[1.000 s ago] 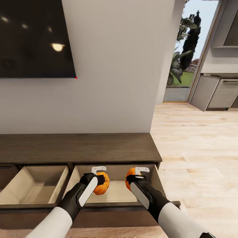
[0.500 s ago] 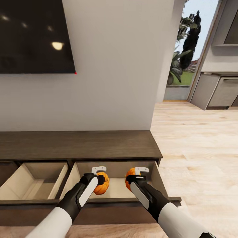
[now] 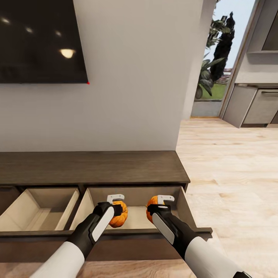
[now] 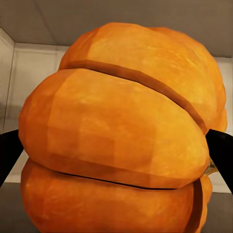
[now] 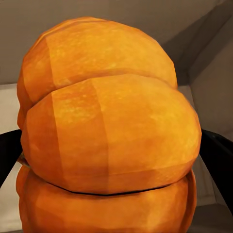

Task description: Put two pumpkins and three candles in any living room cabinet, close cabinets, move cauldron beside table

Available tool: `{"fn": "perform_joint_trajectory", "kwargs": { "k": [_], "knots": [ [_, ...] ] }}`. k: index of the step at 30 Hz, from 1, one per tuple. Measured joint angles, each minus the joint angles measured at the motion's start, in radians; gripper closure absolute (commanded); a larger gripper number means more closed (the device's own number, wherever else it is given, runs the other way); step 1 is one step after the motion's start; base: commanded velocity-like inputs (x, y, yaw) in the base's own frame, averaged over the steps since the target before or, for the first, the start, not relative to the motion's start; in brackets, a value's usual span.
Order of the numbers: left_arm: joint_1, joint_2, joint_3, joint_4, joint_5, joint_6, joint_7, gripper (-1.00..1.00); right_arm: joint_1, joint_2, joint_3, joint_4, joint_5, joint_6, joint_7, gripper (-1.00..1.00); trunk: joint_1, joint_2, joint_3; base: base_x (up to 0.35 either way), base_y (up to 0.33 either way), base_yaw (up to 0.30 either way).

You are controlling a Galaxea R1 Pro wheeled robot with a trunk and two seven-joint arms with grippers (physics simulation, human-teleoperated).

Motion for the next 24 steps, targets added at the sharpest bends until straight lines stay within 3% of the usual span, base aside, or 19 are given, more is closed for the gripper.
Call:
{"fn": "perform_joint_trajectory", "kwargs": {
  "k": [24],
  "knots": [
    [0.000,0.000,-0.001,-0.001,0.000,0.000,0.000,1.00,0.000,0.000,0.000,0.000,0.000,0.001,0.000,1.00,0.000,0.000,0.000,0.098,0.000,0.000]
  ]
}}
